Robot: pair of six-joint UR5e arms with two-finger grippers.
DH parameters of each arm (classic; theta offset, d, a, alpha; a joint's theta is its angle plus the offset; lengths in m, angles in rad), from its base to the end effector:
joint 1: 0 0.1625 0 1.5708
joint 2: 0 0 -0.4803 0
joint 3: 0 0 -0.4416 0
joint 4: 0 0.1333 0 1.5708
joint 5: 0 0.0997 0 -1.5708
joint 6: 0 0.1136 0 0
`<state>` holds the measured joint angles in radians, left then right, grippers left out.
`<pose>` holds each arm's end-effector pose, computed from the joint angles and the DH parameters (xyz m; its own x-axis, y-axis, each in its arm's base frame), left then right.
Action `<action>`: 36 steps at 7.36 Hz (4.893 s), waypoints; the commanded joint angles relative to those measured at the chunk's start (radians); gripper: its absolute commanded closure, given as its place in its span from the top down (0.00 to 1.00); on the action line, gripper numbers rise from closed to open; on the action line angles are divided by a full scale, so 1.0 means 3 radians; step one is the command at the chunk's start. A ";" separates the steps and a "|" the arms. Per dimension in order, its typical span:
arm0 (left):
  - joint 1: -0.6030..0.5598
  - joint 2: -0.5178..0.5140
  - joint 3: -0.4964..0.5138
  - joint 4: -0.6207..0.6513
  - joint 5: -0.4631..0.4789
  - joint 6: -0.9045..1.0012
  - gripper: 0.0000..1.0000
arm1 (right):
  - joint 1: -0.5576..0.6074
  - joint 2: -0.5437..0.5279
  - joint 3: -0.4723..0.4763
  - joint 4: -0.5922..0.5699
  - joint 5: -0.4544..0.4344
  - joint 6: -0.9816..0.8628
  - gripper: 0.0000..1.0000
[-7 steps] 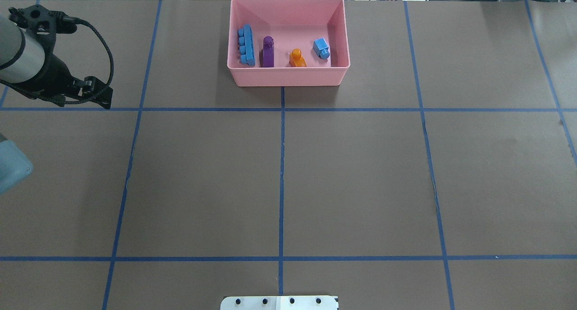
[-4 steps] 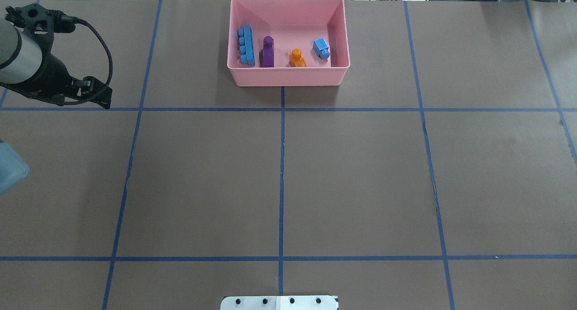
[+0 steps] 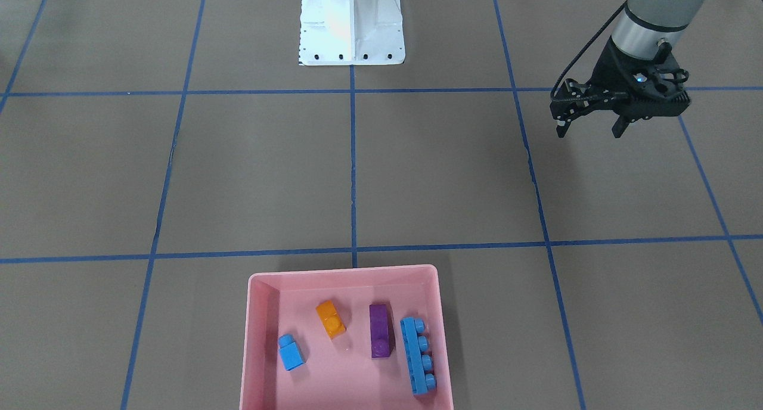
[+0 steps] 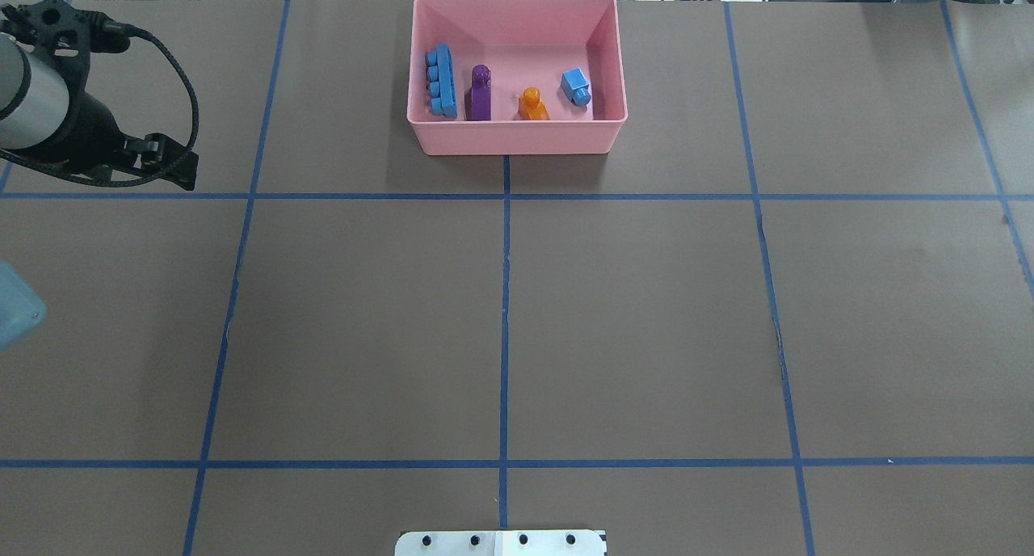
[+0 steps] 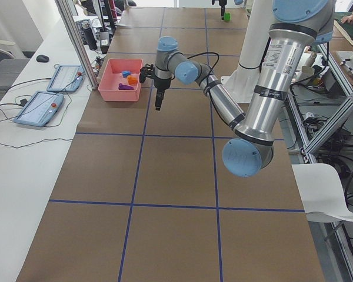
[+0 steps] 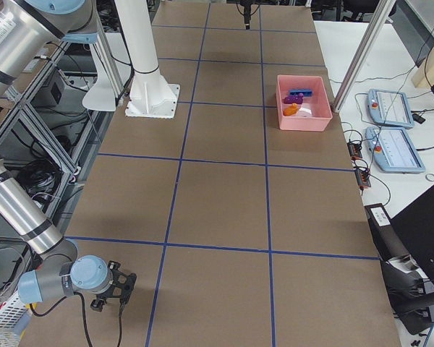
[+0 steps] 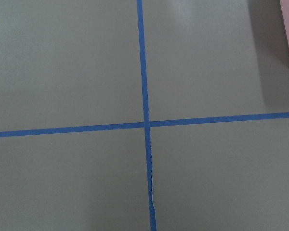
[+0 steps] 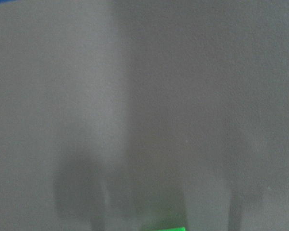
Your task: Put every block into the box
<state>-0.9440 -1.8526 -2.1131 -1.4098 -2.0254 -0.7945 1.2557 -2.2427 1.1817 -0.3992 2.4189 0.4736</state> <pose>0.2697 -0.5145 0.3188 0.7286 0.0672 -0.6817 0.0822 0.9794 0.1844 0.0383 -0.0376 0.9875 0.6773 0.1785 0.7137 -0.0010 0.9703 -0.2418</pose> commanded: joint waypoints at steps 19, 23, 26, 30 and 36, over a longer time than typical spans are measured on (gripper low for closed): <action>0.0098 0.0381 -0.0226 -0.0005 -0.0060 -0.0006 1.00 | -0.1060 0.5990 -0.0698 -0.3730 -0.0703 0.1585 0.00; 0.0140 0.0459 -0.0319 0.0000 -0.0065 -0.0011 1.00 | -0.1348 0.6484 -0.1684 -0.2734 -0.1226 0.2164 0.99; 0.0150 0.0622 -0.0370 -0.0086 -0.0212 0.0156 1.00 | -0.1190 0.5675 0.0143 -0.3905 -0.1027 0.2032 1.00; -0.0517 0.0827 -0.0091 -0.0092 -0.0717 0.1351 1.00 | -0.0420 0.3073 0.2404 -0.4089 -0.0609 0.0722 1.00; -0.1588 0.0771 0.0882 -0.0056 -0.1036 0.2645 1.00 | 0.0830 0.1816 0.2228 -0.4100 -0.0117 -0.1487 1.00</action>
<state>-1.4043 -1.6122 -1.8709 -1.4332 -2.3383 0.0173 1.4857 -1.6662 1.8549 -1.6304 2.3811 0.0613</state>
